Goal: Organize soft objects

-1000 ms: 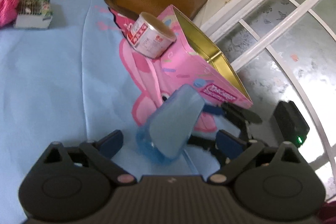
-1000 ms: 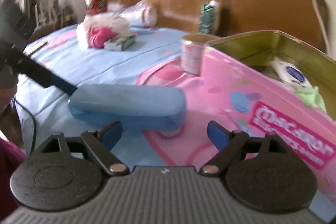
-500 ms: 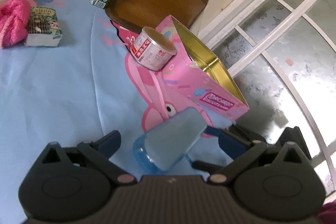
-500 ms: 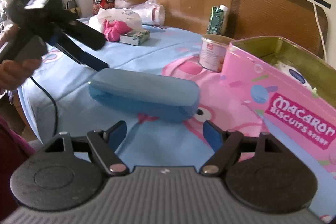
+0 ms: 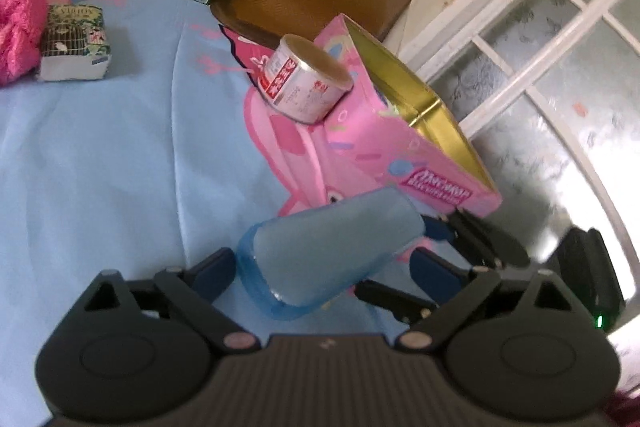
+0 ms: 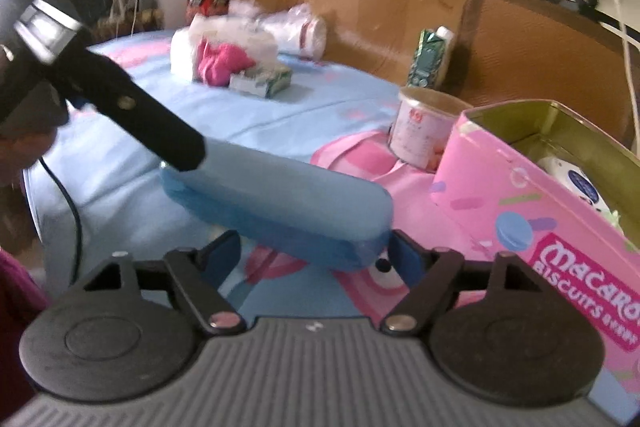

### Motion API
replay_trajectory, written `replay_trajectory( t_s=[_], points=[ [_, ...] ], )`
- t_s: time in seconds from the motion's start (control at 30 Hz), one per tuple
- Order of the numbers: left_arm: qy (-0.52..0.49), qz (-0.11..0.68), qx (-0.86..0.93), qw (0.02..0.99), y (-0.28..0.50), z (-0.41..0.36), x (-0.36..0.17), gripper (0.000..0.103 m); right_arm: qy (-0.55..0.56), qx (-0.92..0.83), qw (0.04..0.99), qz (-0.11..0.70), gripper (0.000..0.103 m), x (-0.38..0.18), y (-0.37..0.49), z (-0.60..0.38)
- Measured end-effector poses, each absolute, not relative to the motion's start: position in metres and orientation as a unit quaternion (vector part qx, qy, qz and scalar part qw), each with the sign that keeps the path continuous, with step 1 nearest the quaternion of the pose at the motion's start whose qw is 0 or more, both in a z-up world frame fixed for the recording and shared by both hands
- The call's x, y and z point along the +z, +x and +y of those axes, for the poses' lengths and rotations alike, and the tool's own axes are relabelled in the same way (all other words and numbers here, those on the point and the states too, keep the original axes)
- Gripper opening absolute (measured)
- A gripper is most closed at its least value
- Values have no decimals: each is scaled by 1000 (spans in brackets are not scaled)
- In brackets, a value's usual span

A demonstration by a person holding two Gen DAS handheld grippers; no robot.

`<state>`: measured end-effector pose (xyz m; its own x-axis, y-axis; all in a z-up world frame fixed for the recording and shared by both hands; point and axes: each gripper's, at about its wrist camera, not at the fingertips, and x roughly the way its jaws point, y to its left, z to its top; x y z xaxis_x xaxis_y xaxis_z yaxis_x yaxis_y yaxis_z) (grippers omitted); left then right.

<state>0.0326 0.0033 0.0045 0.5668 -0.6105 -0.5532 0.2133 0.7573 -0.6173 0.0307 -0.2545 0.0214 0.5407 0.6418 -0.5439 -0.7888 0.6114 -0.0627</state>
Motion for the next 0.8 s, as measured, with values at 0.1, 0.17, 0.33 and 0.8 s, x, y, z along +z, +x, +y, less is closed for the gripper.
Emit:
replay_trajectory(
  t_s=[0.1, 0.17, 0.33, 0.8],
  points=[
    [-234, 386, -249, 857, 41, -6, 16, 97, -136, 399, 879, 222, 78, 29, 23, -262],
    [-215, 376, -259, 863, 49, -16, 28, 97, -128, 382, 891, 209, 78, 34, 20, -265],
    [-177, 340, -299, 874, 83, -56, 66, 97, -112, 328, 922, 172, 78, 53, 24, -286],
    [-146, 301, -281, 899, 146, -124, 68, 100, -15, 62, 987, 146, 79, 55, 101, -360]
  ],
)
